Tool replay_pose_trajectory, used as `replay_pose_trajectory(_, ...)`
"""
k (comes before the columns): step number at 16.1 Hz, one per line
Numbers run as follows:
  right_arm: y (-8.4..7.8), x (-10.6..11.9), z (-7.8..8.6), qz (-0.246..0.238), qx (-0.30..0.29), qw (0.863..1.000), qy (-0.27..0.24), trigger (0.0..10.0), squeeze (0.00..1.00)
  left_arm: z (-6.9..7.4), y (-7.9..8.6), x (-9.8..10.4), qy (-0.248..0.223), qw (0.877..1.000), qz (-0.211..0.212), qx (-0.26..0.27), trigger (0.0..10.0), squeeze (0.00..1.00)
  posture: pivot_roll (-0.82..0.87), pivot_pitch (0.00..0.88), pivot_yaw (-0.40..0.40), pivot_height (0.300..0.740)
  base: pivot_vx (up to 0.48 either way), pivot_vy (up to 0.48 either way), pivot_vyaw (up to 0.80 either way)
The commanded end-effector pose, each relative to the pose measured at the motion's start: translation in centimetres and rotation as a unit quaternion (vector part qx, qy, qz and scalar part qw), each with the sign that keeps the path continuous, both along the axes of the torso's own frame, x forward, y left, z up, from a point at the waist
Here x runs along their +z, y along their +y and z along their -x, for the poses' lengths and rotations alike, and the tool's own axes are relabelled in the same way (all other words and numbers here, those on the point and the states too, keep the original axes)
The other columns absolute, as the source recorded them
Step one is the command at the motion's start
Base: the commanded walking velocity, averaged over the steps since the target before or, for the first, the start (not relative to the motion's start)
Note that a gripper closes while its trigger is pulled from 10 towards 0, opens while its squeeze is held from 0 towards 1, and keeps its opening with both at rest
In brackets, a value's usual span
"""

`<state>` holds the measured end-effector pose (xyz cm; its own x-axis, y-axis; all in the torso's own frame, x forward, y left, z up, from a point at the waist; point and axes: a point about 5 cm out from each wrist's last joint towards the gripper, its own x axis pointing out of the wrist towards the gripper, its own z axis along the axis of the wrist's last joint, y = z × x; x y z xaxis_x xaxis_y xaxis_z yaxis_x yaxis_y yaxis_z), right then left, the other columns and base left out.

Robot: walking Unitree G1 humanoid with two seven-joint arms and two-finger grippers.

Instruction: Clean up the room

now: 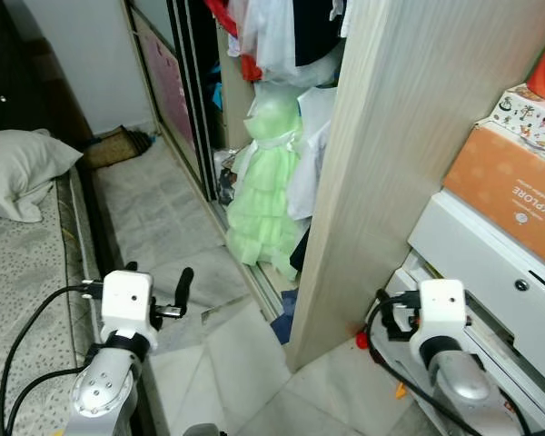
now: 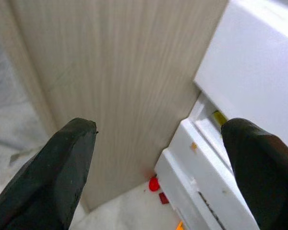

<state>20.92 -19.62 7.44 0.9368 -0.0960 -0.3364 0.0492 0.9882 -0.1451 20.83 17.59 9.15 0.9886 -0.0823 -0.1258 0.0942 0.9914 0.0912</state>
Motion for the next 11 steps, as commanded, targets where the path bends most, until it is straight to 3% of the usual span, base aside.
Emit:
replay_pose_trajectory(1,0.3,0.6,-0.7,-0.003,0.005,1.000,-0.014,10.0,0.00,-0.5,-0.1,0.2,-0.002,1.000,0.001,-0.004,10.0,0.00,-0.05,0.014,-0.004,0.740,0.000,0.000,0.00)
replay_pose_trajectory(4,1.1,1.3,-2.1,0.006,0.027,0.999,-0.034,10.0,0.00,-1.1,-0.4,0.8,-0.013,1.000,0.003,-0.006,10.0,0.00,-0.04,0.022,-0.002,0.740,0.000,0.000,0.47)
replay_pose_trajectory(6,1.2,1.2,-2.0,0.000,0.031,0.999,-0.030,10.0,0.00,-0.9,-0.5,0.9,-0.013,1.000,0.004,-0.007,10.0,0.00,-0.02,0.024,-0.009,0.740,0.000,0.000,0.80)
replay_pose_trajectory(9,1.2,0.5,-0.8,-0.002,0.058,0.998,0.003,10.0,0.00,0.2,-0.3,0.6,0.005,1.000,0.007,-0.008,10.0,0.00,-0.01,0.027,-0.016,0.740,0.000,0.000,0.80)
replay_pose_trajectory(11,0.5,-0.6,1.1,0.002,0.119,0.990,0.072,10.0,0.00,1.5,0.1,-0.1,0.026,1.000,0.005,-0.012,10.0,0.00,-0.02,0.029,-0.017,0.740,0.000,0.000,0.80)
